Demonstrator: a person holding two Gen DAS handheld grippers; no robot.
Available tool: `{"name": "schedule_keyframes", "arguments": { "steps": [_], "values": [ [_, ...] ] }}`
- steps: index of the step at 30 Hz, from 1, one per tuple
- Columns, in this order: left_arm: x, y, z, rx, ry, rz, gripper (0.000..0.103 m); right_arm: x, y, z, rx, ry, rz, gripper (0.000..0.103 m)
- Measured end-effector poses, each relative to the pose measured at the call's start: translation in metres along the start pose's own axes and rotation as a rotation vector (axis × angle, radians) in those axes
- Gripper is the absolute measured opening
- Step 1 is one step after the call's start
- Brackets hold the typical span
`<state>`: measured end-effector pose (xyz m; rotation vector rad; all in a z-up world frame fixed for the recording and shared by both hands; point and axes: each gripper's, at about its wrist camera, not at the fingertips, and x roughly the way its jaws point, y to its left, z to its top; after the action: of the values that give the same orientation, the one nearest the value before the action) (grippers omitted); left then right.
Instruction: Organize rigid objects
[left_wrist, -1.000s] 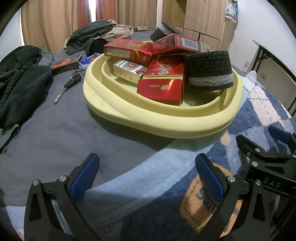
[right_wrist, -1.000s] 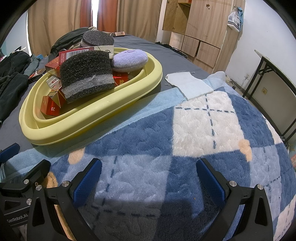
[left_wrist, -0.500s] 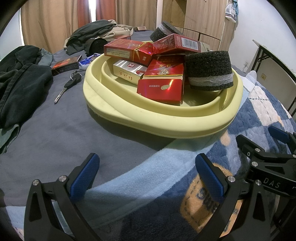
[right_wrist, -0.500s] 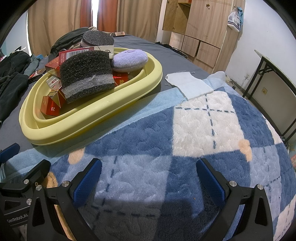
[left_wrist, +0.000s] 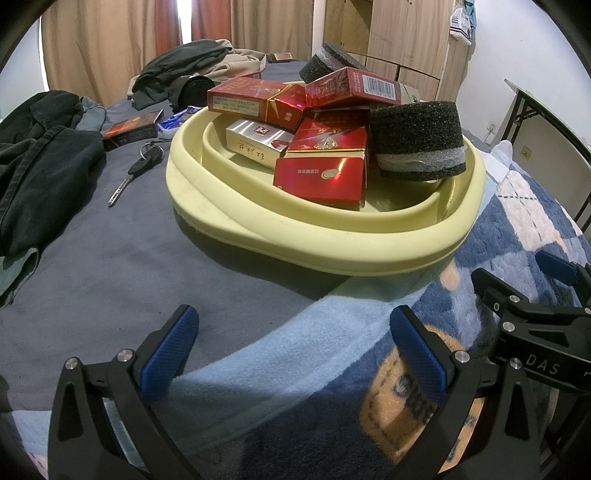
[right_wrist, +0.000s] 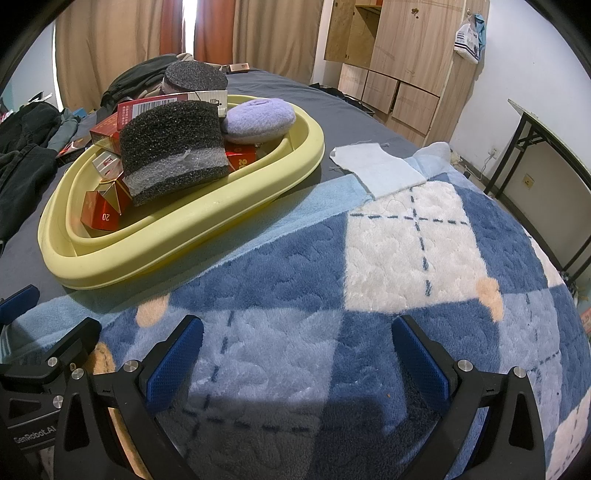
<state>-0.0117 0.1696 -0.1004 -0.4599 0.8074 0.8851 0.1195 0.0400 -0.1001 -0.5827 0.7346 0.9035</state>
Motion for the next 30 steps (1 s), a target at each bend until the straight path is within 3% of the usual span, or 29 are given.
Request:
{"name": "schedule_keyframes", "arguments": {
  "steps": [30],
  "values": [
    [-0.0009,0.0034,-0.0009,0.003,0.000,0.004,0.103,0.0000,0.0000,-0.0001,0.000,0.000,0.000,0.103]
  ]
}}
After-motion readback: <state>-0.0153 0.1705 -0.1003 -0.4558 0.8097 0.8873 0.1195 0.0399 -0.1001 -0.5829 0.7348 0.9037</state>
